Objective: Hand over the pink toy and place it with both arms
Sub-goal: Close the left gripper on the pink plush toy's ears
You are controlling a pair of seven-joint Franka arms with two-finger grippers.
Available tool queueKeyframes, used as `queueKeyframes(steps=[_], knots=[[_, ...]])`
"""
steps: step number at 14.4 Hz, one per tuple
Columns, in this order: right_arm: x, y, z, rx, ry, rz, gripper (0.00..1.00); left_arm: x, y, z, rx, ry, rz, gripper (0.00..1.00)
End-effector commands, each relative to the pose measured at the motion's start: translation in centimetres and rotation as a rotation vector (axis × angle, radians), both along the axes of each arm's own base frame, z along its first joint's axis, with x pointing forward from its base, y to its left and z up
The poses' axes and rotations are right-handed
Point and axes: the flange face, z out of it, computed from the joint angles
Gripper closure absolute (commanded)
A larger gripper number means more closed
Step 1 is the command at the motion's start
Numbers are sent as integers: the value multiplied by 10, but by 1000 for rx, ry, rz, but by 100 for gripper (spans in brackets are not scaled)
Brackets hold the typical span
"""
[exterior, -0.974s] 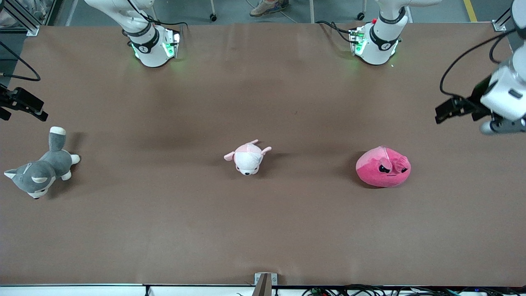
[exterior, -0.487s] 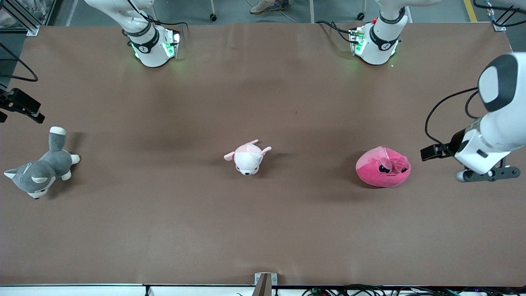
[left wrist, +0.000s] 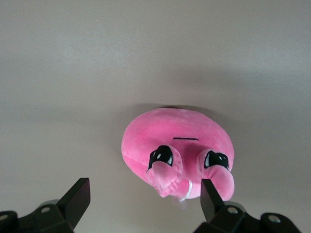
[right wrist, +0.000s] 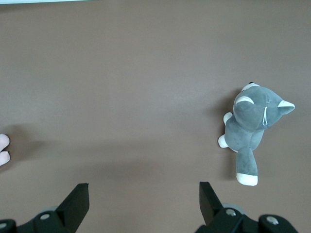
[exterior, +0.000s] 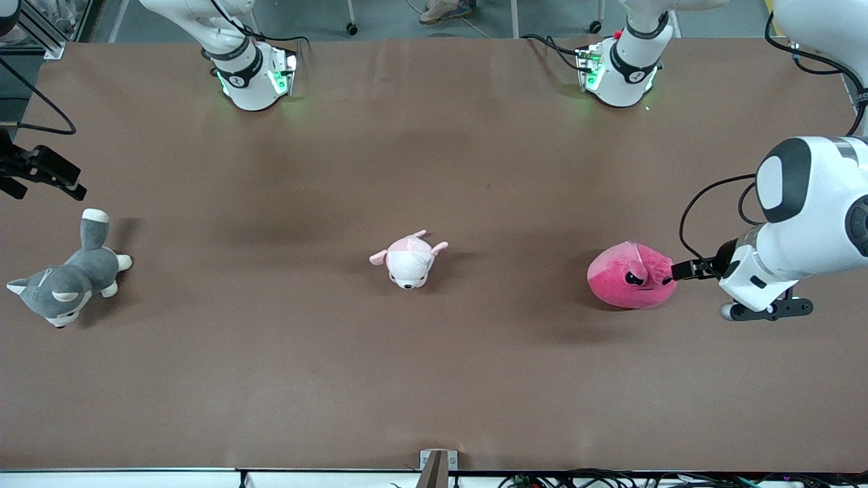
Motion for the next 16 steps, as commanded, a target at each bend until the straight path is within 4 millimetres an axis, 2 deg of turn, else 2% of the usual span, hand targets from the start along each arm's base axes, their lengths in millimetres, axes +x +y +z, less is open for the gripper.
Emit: queueKeyframes(steps=[1,3,6,9,11,13,15,16], knots=[[-25,1,-1,-1,-38,5,0,-2,2,-10,-14,-19,12,0],[-26,2,0,-2,-35,14,0,-2,1,-19,-16,-16,11,4],[-25,6,14,-7,-55,28,0,-11,-1,-39,-60,31,38,8],[-24,16,21,-8,-64,48,0,-15,0,-53,-63,42,36,11],[-24,15,21,-8,-65,46,0,-17,0,-61,-63,39,34,18],[-24,13,20,-7,-62,40,0,-17,0,-65,-63,43,34,32],[-24,9,20,-4,-63,27,0,-17,0,-66,-63,45,33,57],[-24,8,20,-4,-63,27,0,-18,-2,-66,-63,45,30,73]])
